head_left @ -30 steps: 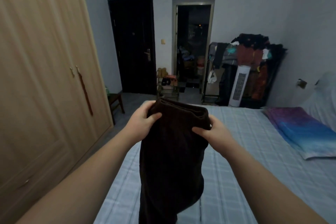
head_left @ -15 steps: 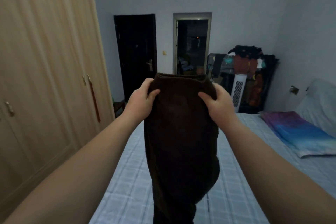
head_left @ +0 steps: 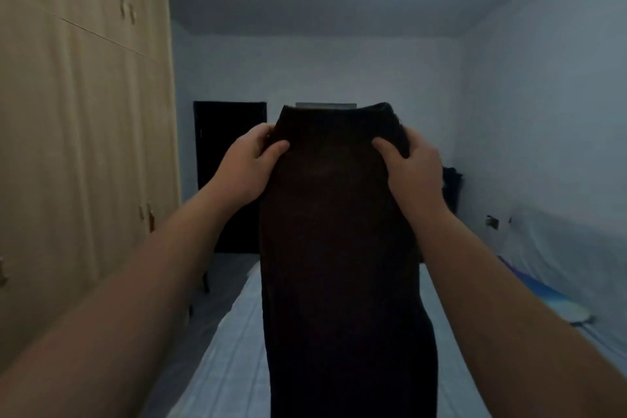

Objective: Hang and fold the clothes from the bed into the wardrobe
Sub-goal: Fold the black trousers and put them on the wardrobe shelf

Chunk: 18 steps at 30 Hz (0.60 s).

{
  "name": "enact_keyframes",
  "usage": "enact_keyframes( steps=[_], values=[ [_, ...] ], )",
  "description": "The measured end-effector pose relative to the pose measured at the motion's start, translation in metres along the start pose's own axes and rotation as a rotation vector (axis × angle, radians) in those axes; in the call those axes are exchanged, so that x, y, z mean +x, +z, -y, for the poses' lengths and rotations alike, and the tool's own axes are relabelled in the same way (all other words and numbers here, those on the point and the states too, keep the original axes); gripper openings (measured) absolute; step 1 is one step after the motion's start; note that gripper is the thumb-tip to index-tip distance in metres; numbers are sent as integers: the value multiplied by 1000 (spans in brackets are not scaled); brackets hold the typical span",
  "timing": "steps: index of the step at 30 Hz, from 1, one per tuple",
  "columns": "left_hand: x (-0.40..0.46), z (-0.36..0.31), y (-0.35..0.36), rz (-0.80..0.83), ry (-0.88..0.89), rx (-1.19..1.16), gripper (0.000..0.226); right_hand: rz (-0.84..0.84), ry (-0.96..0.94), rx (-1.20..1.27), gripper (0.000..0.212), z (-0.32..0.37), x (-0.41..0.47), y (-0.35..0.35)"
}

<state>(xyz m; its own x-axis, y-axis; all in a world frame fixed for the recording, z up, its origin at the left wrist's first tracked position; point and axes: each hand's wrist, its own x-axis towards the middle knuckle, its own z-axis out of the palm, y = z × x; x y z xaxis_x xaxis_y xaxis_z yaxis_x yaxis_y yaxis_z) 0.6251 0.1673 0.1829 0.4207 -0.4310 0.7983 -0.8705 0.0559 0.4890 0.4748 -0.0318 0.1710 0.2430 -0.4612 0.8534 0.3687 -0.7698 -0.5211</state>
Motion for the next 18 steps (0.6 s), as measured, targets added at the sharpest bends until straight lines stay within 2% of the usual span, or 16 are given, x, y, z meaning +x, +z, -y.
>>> enact_keyframes(
  steps=[4, 8, 13, 18],
  values=[
    [4, -13, -19, 2, 9, -81, 21, 6, -14, -1, 14, 30, 7, -6],
    [9, 2, -16, 53, -22, -76, 19, 34, 8, -4, 11, 19, 7, 3],
    [3, 59, 14, 133, -139, -106, 21, 78, 93, -69, 22, -49, -3, 25],
    [-4, 147, 69, 171, -307, -102, 14, 136, 233, -93, 19, -149, -23, 56]
  ],
)
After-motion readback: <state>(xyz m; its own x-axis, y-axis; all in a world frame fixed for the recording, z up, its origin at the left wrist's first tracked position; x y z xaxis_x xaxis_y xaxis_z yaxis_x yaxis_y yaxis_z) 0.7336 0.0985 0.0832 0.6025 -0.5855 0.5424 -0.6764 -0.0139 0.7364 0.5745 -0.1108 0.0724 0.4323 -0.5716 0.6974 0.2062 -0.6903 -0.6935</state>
